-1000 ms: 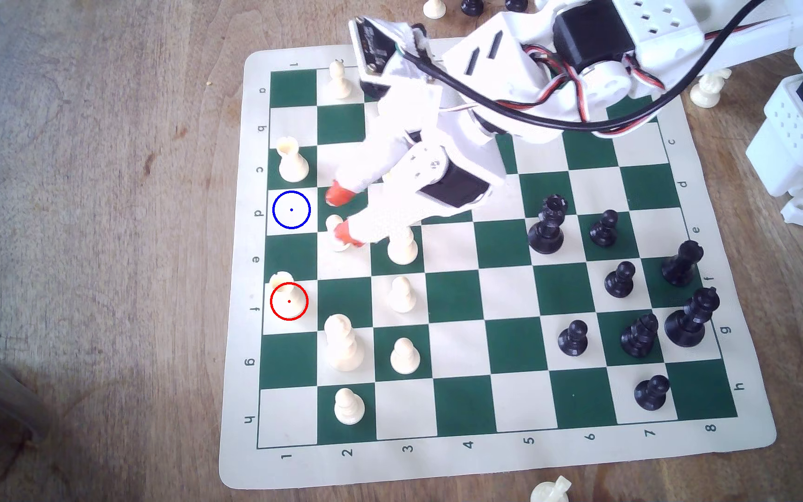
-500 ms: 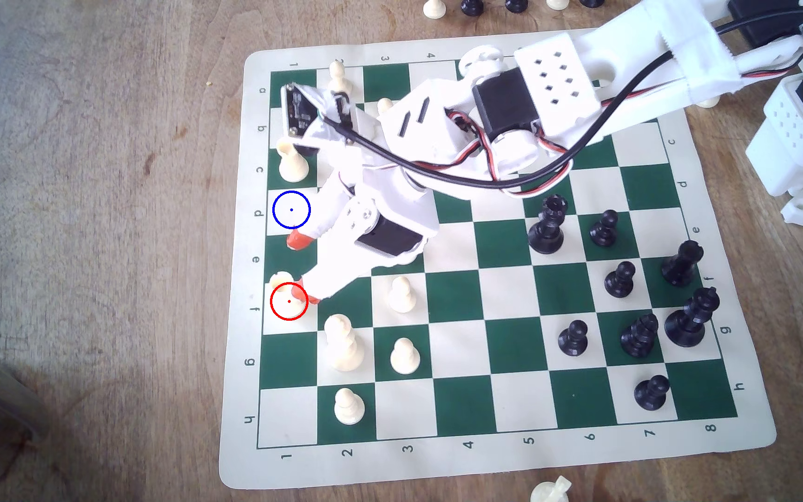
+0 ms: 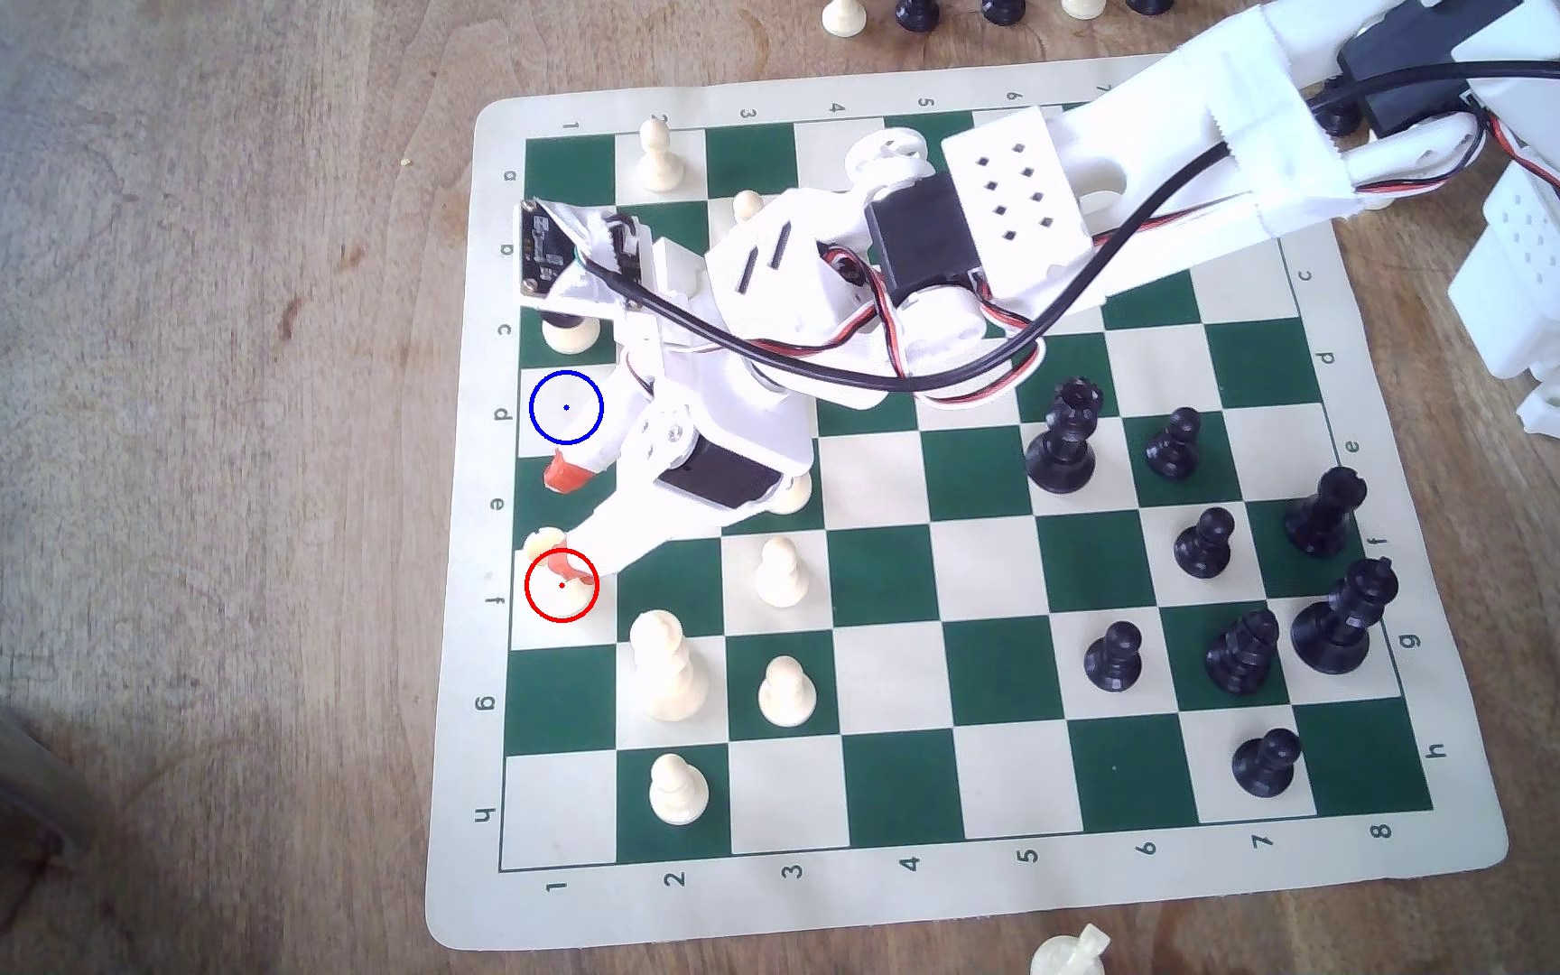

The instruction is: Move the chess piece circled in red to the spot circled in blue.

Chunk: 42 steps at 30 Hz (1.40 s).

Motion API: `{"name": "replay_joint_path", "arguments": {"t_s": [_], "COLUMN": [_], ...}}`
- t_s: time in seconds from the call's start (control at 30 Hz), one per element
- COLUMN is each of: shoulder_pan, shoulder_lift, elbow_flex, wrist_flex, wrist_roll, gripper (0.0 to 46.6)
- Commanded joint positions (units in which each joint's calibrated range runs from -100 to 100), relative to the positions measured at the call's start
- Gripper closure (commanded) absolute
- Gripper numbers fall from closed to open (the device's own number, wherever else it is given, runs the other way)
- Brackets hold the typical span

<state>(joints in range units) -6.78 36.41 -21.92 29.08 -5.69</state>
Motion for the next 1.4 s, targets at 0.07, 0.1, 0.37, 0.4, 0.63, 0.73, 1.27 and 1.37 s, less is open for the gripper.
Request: {"name": "replay_joint_path", "arguments": {"t_s": [0.07, 0.1, 0.37, 0.4, 0.63, 0.73, 1.27, 1.37], "shoulder_pan": [-0.06, -0.14, -1.31, -1.39, -1.62, -1.31, -1.00, -0.84], "shoulder_lift": [-1.01, -0.58, 1.29, 1.46, 3.49, 3.75, 0.69, -0.41], "elbow_flex": [-8.00, -8.82, -11.54, -11.63, -13.35, -13.62, -13.99, -14.08], "wrist_flex": [-0.75, -0.42, 0.48, 0.48, 0.56, 0.56, 2.45, 3.02], "wrist_roll": [-0.49, -0.49, -0.63, -0.63, -0.88, -0.88, -0.93, -0.93], "gripper": [30.2, 30.1, 30.2, 30.2, 30.3, 30.3, 29.5, 29.3]}}
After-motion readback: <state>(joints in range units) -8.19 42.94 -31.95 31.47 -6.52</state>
